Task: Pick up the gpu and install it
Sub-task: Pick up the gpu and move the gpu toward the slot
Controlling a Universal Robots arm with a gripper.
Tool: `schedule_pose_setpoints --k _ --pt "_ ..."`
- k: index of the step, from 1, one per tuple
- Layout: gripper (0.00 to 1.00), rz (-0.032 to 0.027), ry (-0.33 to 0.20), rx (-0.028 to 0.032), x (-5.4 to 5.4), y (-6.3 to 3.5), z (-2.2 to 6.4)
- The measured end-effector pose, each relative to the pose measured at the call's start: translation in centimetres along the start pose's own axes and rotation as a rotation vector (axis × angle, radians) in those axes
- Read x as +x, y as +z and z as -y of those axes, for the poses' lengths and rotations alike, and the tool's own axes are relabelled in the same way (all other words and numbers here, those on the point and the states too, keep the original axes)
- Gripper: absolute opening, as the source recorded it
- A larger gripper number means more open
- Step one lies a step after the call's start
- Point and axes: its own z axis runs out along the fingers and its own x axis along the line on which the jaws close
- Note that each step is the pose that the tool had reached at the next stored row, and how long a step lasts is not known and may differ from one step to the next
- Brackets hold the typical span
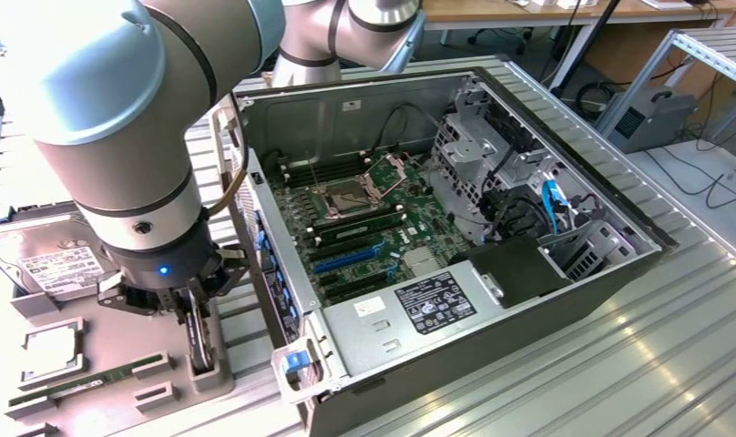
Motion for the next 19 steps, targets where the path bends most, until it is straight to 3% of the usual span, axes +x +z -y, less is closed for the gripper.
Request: schedule_pose_setpoints --k 3,4,6,8,16,19 --pt "0.27 0.0002 0.0 -0.0002 0.0 -0.01 0.0" --pt "0.27 0.0 0.0 0.0 0.0 -0.47 -0.02" --pt "0.27 0.0 0.0 0.0 -0.1 -2.23 -0.1" --pt "0.27 0.0 0.0 -0.0019 -0.1 -5.81 -0.26" --pt "0.27 -0.0001 0.0 -0.0038 -0.2 -10.02 -0.44" --pt "0.27 -0.0001 0.0 -0.0039 -0.3 -12.31 -0.54"
